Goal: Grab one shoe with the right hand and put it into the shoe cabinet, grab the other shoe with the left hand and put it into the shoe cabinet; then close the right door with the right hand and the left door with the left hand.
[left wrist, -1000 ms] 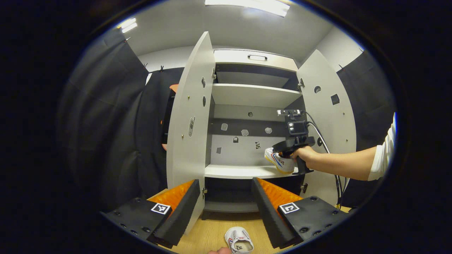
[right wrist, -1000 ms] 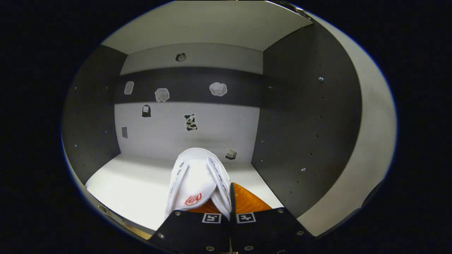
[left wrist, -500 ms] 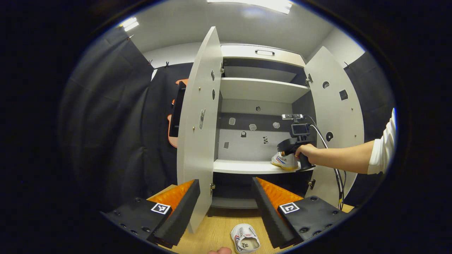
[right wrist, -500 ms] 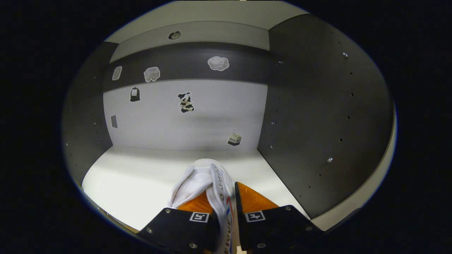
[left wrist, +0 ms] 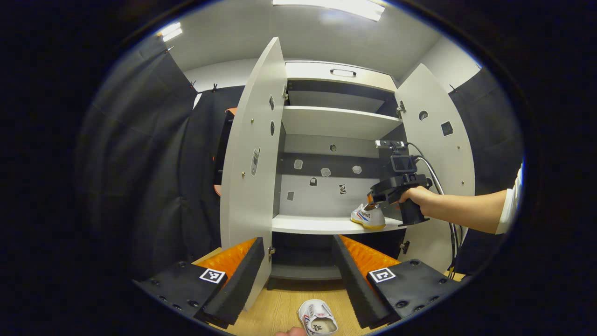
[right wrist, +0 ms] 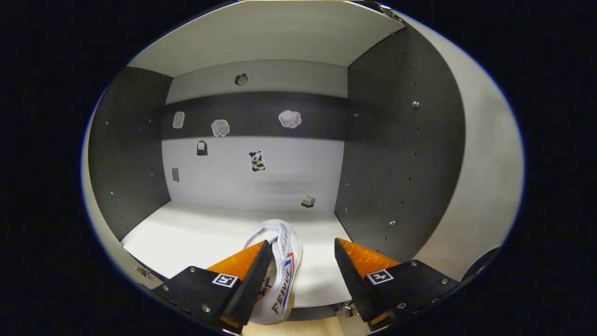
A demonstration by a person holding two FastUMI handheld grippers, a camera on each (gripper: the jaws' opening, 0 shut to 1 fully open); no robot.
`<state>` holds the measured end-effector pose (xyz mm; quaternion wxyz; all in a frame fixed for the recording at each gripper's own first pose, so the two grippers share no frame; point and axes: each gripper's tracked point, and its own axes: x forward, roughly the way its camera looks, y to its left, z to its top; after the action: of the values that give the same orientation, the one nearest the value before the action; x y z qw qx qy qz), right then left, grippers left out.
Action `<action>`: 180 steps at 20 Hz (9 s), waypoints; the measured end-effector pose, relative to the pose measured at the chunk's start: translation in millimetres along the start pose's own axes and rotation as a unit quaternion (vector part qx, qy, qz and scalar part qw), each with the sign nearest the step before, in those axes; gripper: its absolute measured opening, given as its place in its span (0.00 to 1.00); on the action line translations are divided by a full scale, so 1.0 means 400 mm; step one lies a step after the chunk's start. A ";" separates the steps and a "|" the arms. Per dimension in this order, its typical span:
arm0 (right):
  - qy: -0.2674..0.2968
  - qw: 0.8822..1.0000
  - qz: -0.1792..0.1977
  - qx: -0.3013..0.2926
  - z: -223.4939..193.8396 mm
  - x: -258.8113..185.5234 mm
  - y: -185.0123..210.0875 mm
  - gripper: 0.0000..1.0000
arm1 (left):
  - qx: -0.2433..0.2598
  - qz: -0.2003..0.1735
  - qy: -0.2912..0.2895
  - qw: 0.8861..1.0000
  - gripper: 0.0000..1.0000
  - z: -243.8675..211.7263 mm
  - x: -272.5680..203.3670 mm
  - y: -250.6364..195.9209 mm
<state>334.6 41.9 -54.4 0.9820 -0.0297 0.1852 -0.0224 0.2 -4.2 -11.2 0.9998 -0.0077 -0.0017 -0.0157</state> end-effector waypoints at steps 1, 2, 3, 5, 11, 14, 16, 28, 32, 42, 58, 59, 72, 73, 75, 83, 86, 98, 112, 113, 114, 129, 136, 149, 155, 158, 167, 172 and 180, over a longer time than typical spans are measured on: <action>-0.019 1.000 0.012 0.004 0.028 -0.042 0.009 0.86 | -0.002 -0.005 0.000 1.000 0.96 0.001 0.001 -0.009; -0.033 0.999 0.022 0.007 0.047 -0.077 0.016 0.89 | -0.003 -0.008 -0.001 1.000 0.96 0.002 0.001 -0.016; -0.050 0.998 0.036 0.008 0.067 -0.124 0.024 0.91 | -0.004 -0.011 -0.002 1.000 0.96 0.002 0.002 -0.023; -0.084 0.995 0.050 0.005 0.092 -0.214 0.026 0.93 | -0.007 -0.015 -0.002 1.000 0.99 -0.001 0.003 -0.032; -0.163 0.983 0.078 -0.004 0.035 -0.471 0.029 0.93 | -0.016 -0.022 0.012 1.000 0.96 -0.026 0.002 -0.045; -0.180 0.980 0.081 0.022 -0.048 -0.550 0.021 0.93 | -0.005 -0.017 0.020 1.000 0.99 -0.044 -0.001 -0.034; -0.180 0.980 0.078 0.024 -0.113 -0.584 0.006 0.93 | -0.003 -0.013 0.026 1.000 0.96 -0.058 -0.012 -0.032; -0.186 0.980 0.059 0.048 -0.307 -0.730 -0.080 0.94 | 0.015 -0.040 0.177 0.983 0.96 -0.396 -0.035 -0.054; -0.186 0.981 0.045 0.044 -0.314 -0.744 -0.126 0.93 | -0.007 -0.053 0.298 0.953 0.97 -0.665 -0.057 -0.062; -0.186 0.982 0.017 0.033 -0.322 -0.787 -0.213 0.93 | 0.007 -0.011 0.384 0.923 1.00 -0.946 0.020 0.009; -0.169 0.985 0.010 0.026 -0.330 -0.774 -0.249 0.93 | -0.080 0.031 0.336 0.938 0.10 -0.865 0.132 0.003; -0.171 0.985 0.011 0.024 -0.325 -0.774 -0.247 0.93 | -0.077 0.034 0.315 0.945 0.10 -0.787 0.138 0.001; -0.189 0.981 0.028 0.042 -0.294 -0.800 -0.223 0.93 | -0.019 0.005 0.119 0.993 0.10 -0.013 0.630 -0.102; -0.190 0.981 0.027 0.041 -0.293 -0.804 -0.224 0.93 | -0.014 0.010 0.122 0.992 0.10 -0.011 0.686 -0.104; -0.188 0.981 0.023 0.041 -0.293 -0.809 -0.229 0.93 | -0.002 0.016 0.137 0.990 0.10 -0.041 0.785 -0.115; -0.189 0.982 -0.011 0.026 -0.301 -0.845 -0.269 0.93 | 0.064 0.052 0.265 0.961 0.10 -0.267 0.994 -0.097; -0.183 0.982 -0.015 0.033 -0.311 -0.839 -0.282 0.93 | 0.048 0.053 0.277 0.958 0.10 -0.295 0.997 -0.089; -0.190 0.981 -0.012 0.044 -0.287 -0.817 -0.298 0.93 | 0.011 0.050 0.247 0.968 0.81 -0.228 0.896 -0.077; -0.191 0.980 0.026 0.045 -0.273 -0.837 -0.264 0.93 | -0.021 -0.063 0.061 0.996 0.94 0.078 0.444 -0.189; -0.190 0.980 0.030 0.046 -0.275 -0.835 -0.259 0.93 | -0.021 -0.065 0.061 0.996 0.97 0.083 0.402 -0.192; -0.190 0.980 0.032 0.045 -0.275 -0.834 -0.255 0.93 | -0.023 -0.065 0.057 0.996 0.99 0.086 0.365 -0.190; -0.255 0.966 -0.008 0.040 -0.070 -0.842 -0.431 0.94 | 0.016 -0.017 0.021 1.000 0.96 -0.014 0.045 -0.103; -0.242 0.969 -0.055 0.001 0.104 -0.730 -0.650 0.94 | 0.008 -0.032 0.023 0.999 0.97 -0.015 0.017 -0.129; -0.217 0.976 0.030 0.015 0.083 -0.696 -0.442 0.87 | 0.002 -0.021 0.039 0.999 0.97 -0.036 0.009 -0.087; -0.217 0.973 0.080 0.018 0.090 -0.680 -0.324 0.87 | 0.002 -0.010 0.046 0.999 0.97 -0.048 -0.006 -0.054; -0.217 0.971 0.095 0.022 0.101 -0.665 -0.289 0.87 | 0.001 -0.001 0.049 0.999 0.97 -0.051 -0.006 -0.031; -0.218 0.963 0.159 0.019 0.124 -0.602 -0.108 0.96 | 0.001 0.006 0.050 0.999 0.97 -0.056 -0.011 -0.011; -0.203 0.961 0.184 0.030 0.121 -0.539 -0.036 0.92 | -0.001 0.014 0.058 0.998 0.97 -0.068 -0.010 0.006; -0.205 0.963 0.176 0.018 0.143 -0.476 0.017 0.91 | 0.003 0.017 0.053 0.998 0.99 -0.064 -0.009 0.023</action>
<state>178.4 61.9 67.3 0.9878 0.0167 -0.0187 0.1537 -3.0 4.5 -37.0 0.9987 -0.0044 0.0511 0.0008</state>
